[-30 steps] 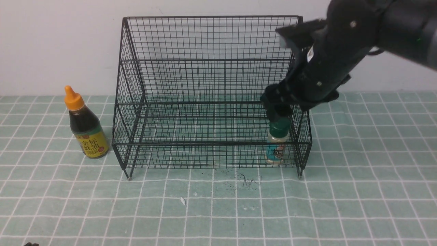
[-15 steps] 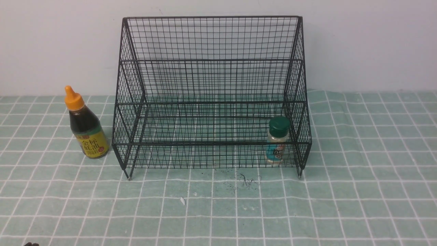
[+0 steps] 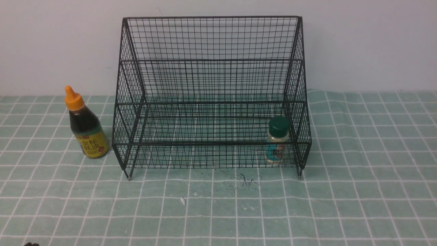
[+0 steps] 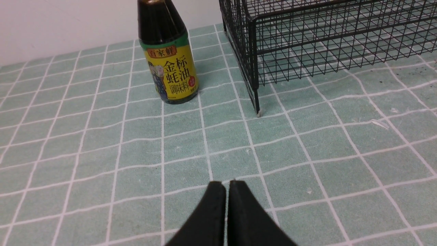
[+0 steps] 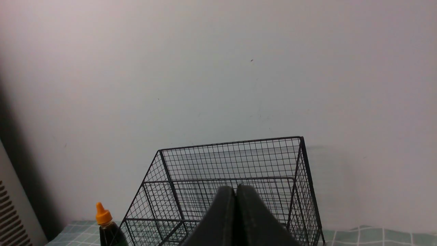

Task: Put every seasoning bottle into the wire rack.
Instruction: Use the left arm to grab the condiment bottle closest to it

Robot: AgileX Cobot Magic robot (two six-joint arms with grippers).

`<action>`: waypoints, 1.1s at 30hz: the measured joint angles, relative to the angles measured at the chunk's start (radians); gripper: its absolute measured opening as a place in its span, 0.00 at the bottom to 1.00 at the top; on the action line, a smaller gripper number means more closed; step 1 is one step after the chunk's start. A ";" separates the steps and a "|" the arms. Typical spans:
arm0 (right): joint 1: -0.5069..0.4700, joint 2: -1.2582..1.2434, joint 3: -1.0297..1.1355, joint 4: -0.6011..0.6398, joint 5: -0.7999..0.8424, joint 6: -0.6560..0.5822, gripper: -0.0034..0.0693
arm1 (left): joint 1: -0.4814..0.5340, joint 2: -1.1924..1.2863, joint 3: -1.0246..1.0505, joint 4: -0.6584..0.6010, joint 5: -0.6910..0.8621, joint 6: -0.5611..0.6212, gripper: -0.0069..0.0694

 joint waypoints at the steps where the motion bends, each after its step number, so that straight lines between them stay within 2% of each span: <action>1: 0.000 -0.016 0.010 0.005 -0.001 0.004 0.03 | 0.000 0.000 0.000 0.000 0.000 0.000 0.08; 6: 0.000 -0.042 0.067 0.063 0.004 0.008 0.03 | 0.000 0.000 0.000 0.000 0.000 0.000 0.08; 12: 0.000 -0.042 0.072 0.065 0.016 0.003 0.03 | 0.000 0.000 0.000 0.000 0.000 0.000 0.08; 16: 0.000 -0.042 0.081 0.060 0.003 -0.060 0.03 | 0.000 0.000 0.000 0.000 0.000 0.000 0.08; 23: 0.000 -0.042 0.163 0.109 -0.081 -0.253 0.03 | 0.000 0.000 0.000 0.000 0.000 0.000 0.08; 29: 0.000 -0.042 0.222 0.118 -0.082 -0.275 0.03 | 0.000 0.000 0.000 0.000 0.000 0.000 0.08; 31: -0.030 -0.042 0.250 0.118 -0.082 -0.279 0.03 | 0.000 0.000 0.000 -0.001 0.000 0.000 0.08; 33: -0.100 -0.042 0.277 0.118 -0.082 -0.279 0.03 | 0.000 0.000 0.000 -0.001 0.000 0.000 0.08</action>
